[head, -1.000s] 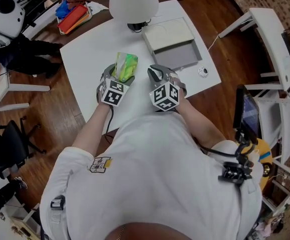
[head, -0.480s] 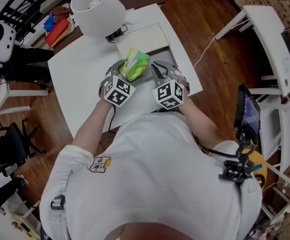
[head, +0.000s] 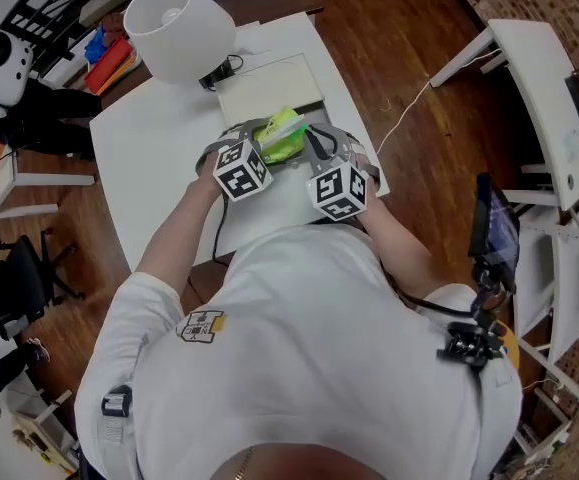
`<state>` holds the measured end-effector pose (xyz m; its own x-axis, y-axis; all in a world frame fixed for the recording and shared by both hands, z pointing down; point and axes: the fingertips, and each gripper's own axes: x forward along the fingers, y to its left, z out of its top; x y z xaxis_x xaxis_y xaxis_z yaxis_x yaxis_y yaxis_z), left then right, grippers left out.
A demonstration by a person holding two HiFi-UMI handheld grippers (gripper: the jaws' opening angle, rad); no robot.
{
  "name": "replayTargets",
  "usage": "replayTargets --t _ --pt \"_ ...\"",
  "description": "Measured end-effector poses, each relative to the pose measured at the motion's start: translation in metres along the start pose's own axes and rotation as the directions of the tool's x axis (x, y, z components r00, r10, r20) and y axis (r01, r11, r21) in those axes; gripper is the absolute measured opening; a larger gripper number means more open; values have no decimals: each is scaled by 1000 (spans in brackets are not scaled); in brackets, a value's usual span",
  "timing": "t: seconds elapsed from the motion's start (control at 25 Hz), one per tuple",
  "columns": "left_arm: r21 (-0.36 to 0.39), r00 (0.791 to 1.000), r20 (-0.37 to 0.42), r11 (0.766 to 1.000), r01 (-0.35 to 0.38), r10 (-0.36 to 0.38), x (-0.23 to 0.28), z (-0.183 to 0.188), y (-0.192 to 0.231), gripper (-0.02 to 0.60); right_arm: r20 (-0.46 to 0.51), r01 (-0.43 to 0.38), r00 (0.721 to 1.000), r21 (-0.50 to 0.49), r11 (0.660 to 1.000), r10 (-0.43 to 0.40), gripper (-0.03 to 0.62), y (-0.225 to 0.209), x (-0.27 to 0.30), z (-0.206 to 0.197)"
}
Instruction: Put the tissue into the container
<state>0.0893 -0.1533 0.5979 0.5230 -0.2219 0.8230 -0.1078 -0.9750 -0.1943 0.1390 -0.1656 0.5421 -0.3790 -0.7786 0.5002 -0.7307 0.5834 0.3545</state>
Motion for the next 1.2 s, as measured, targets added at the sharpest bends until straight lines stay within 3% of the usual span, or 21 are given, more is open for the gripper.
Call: replayTargets --t 0.44,0.64,1.0,1.2 --pt "113 991 -4 985 131 -132 11 6 -5 393 -19 -59 998 -52 997 58 37 8 13 -8" --pt "167 985 -47 971 172 -166 20 -2 -9 394 -52 -102 994 -79 992 98 37 13 23 -14" --pt "72 971 -47 968 238 -236 32 -9 -4 410 -197 -202 965 -143 969 172 29 30 54 -41" --pt "70 972 -31 970 233 -232 30 -8 -5 409 -211 -212 961 -145 966 180 9 37 57 -48"
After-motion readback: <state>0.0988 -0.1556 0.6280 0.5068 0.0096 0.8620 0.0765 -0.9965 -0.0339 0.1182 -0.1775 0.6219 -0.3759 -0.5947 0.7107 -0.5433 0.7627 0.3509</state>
